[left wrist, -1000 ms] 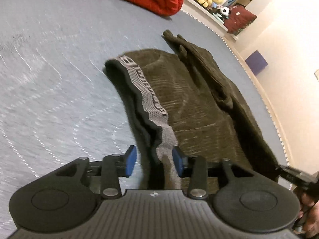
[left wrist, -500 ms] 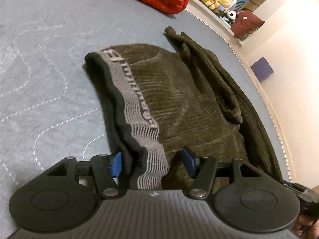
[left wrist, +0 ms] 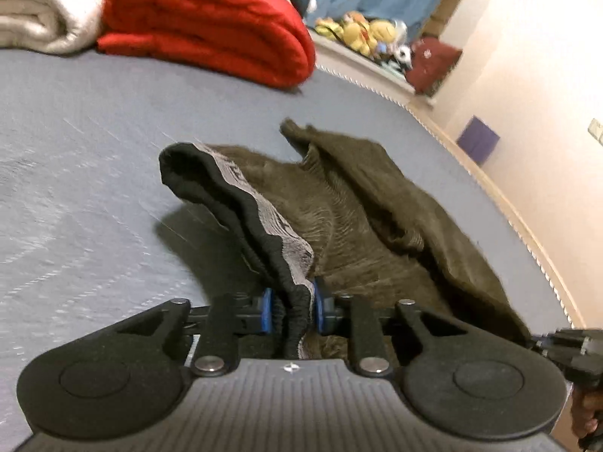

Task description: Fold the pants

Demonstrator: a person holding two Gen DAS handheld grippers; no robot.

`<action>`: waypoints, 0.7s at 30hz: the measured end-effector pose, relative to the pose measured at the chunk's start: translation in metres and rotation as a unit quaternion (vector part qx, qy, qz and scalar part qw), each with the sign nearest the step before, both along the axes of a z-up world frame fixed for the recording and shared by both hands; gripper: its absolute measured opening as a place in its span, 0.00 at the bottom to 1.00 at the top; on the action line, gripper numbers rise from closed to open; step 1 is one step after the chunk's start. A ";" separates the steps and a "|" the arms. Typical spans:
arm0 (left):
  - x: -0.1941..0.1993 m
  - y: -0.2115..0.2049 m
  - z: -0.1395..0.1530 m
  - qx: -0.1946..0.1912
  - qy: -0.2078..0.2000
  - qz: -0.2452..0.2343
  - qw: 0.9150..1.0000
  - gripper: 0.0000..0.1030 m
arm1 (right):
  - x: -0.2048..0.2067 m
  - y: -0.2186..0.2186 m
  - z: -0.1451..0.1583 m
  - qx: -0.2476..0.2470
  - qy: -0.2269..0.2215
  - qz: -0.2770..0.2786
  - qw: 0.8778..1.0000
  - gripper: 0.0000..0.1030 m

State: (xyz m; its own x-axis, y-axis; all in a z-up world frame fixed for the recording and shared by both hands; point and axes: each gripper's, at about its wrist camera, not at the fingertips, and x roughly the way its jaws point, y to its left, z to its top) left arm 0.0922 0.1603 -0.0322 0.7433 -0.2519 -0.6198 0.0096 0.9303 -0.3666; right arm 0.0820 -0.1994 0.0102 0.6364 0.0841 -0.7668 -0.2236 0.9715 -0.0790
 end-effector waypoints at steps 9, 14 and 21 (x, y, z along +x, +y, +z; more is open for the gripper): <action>-0.056 0.082 0.034 0.032 0.008 0.136 0.990 0.00 | -0.053 0.045 0.041 0.106 -0.011 0.159 0.982 0.07; -0.061 0.119 0.013 -0.046 0.067 0.130 0.988 0.13 | -0.044 0.040 0.030 0.095 0.043 0.128 0.986 0.08; -0.048 0.078 -0.036 -0.042 0.169 0.007 0.985 0.85 | -0.034 0.032 0.023 0.068 0.049 0.080 0.993 0.27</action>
State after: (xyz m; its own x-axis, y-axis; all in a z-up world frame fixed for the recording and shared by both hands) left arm 0.0443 0.2380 -0.0684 0.5020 -0.3052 -0.8092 -0.1379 0.8954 -0.4233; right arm 0.0481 -0.1671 0.0329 0.5297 0.2847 -0.7990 -0.3763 0.9231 0.0795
